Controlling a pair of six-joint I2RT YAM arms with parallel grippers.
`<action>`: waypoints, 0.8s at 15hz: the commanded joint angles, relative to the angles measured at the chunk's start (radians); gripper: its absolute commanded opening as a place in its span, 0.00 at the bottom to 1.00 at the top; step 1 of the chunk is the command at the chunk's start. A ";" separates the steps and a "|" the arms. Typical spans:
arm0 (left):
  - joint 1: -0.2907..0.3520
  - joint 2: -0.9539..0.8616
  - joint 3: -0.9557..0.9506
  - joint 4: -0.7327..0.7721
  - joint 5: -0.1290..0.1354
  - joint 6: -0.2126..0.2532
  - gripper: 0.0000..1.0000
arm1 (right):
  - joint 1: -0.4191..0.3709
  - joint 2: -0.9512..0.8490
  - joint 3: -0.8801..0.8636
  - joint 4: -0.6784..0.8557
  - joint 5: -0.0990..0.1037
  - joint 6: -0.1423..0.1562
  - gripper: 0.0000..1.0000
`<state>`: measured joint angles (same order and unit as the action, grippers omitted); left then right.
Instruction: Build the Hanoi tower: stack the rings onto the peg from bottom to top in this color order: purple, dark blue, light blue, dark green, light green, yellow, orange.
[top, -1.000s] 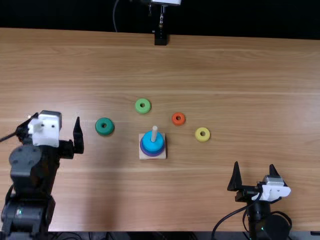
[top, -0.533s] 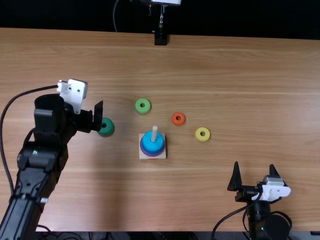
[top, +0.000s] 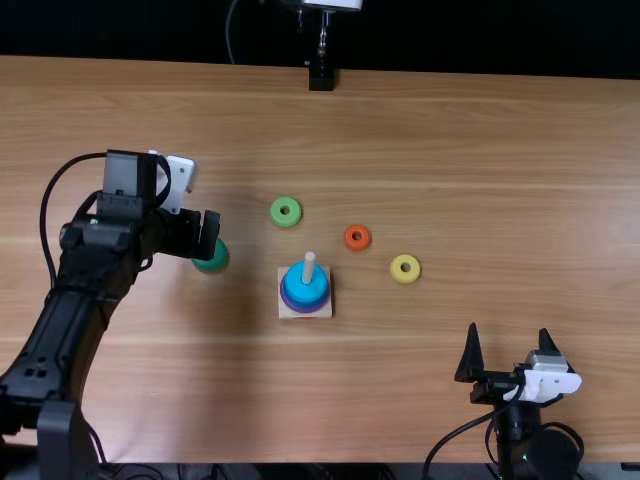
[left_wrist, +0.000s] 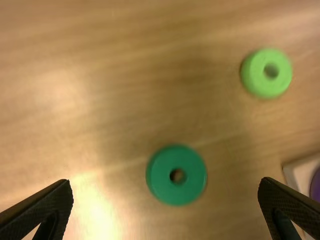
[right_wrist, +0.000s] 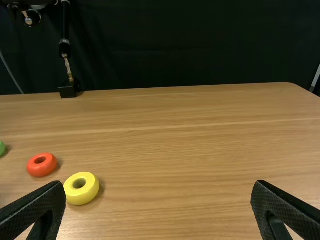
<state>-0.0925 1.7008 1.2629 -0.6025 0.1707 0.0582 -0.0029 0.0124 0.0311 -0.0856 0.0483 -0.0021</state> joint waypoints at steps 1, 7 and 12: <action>-0.013 0.056 0.087 -0.045 -0.022 0.043 1.00 | -0.009 -0.012 -0.013 -0.004 0.000 0.004 1.00; -0.093 0.178 0.145 -0.108 -0.154 0.177 1.00 | -0.009 -0.012 -0.013 -0.004 0.000 0.004 1.00; -0.119 0.249 0.147 -0.106 -0.154 0.176 1.00 | -0.009 -0.012 -0.013 -0.004 0.000 0.004 1.00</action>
<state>-0.2039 1.9285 1.3689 -0.7086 0.0219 0.2165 -0.0025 0.0124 0.0311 -0.0860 0.0486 -0.0017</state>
